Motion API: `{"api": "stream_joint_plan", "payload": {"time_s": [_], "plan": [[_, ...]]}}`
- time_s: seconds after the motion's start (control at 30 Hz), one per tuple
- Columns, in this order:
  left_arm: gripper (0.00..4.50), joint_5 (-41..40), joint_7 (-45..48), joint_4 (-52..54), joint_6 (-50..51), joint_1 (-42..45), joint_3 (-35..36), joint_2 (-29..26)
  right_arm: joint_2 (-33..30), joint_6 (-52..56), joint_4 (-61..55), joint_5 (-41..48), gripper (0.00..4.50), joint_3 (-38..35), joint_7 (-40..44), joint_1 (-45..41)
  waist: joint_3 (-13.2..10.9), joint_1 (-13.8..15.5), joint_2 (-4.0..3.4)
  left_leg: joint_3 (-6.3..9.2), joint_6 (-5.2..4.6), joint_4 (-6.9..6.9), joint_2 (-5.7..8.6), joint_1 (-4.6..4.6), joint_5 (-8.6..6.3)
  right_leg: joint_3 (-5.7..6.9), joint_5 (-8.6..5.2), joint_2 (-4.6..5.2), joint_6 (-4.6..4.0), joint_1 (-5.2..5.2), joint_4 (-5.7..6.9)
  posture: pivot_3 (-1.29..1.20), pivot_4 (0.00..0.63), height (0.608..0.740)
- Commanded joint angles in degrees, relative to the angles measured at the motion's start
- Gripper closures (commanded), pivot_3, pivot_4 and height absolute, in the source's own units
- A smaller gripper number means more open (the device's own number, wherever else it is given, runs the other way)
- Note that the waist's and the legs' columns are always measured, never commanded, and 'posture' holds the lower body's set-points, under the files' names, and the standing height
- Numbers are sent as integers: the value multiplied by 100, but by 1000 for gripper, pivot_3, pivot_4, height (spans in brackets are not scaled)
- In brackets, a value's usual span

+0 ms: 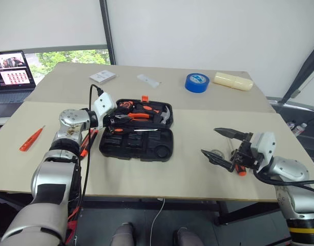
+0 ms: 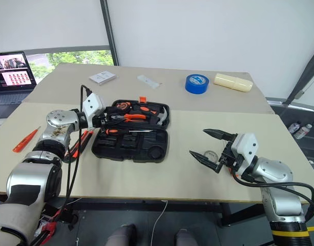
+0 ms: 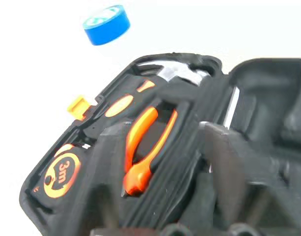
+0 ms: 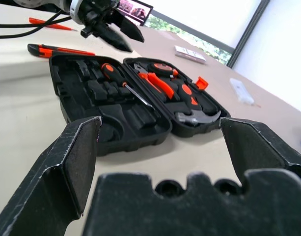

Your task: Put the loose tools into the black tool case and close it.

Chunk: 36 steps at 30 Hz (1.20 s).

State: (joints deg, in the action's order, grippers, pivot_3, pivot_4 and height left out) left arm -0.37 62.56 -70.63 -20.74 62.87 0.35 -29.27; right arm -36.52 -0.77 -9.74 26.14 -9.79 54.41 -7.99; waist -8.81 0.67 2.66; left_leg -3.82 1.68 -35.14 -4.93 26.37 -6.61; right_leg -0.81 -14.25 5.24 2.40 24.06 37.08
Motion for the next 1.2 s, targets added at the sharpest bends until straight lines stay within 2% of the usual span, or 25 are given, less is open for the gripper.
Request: {"api": "stream_joint_plan", "payload": {"time_s": [0.03, 0.07, 0.1, 0.6, 0.7, 0.8, 0.93, 1.03, 1.2], "plan": [[3919, -8, -432, 119, 451, -45, 72, 123, 31, 5, -270, 126, 0, -152, -110, 12, 0, 0, 0, 0, 0, -1, 0, 0, 0, 0, 0, 0, 0, 0, 0, 0, 150, 740], [4338, 20, -439, 142, 552, -83, 40, 160, 41, 7, -280, 119, 0, -152, -126, 25, 0, -1, 0, 0, 0, -2, 0, 0, 0, 0, 0, 0, 0, -1, 0, 0, 150, 740], [4457, 42, -453, 173, 610, -119, 13, 197, 48, 7, -287, 113, 0, -153, -142, 36, 0, 0, 0, 1, 0, -3, 0, 0, 0, 0, 0, 0, 0, -1, 0, 0, 150, 740], [4457, 935, -934, 478, 875, -717, -856, 580, 175, -14, -208, -61, 0, -97, -435, 242, 6, 23, -5, 9, 1, -9, 7, -1, 0, 1, 1, 2, 0, -14, -2, 0, 150, 740], [4457, 824, -779, 571, 815, -784, -824, 625, 197, 30, -205, -137, 0, -69, -547, 262, 12, 31, -16, 11, 1, -9, 9, -14, -1, 1, 0, 3, 2, -31, -4, 0, 150, 740], [4457, 397, -776, 670, 678, -750, -404, 578, 232, 124, -239, -77, 0, -192, -720, 314, 12, 31, -16, 16, 1, -9, 9, -22, -1, 4, -7, 2, 11, -45, -8, 0, 150, 740], [3448, -685, 83, 1151, 420, -863, 427, 405, 183, 440, -467, 277, 0, -675, -944, 675, 11, 29, -16, 22, 1, -9, 9, -18, -1, 8, -2, 3, 3, -45, -10, 0, 150, 740], [2286, -1242, 820, 1898, 794, -1215, 691, 165, 46, 424, -563, 110, 0, -1122, -1063, 1211, 9, 13, -13, 26, 0, -7, 8, -7, -1, 11, -2, 1, 1, -38, -10, 0, 150, 740], [557, -1958, 1472, 4367, 1762, -2796, 666, -274, 239, 789, -815, -226, 0, -1903, -1904, 2309, 20, -27, -33, 26, 0, 4, 8, -23, -1, 7, -6, 3, -4, -48, -11, 0, 150, 740]]}}
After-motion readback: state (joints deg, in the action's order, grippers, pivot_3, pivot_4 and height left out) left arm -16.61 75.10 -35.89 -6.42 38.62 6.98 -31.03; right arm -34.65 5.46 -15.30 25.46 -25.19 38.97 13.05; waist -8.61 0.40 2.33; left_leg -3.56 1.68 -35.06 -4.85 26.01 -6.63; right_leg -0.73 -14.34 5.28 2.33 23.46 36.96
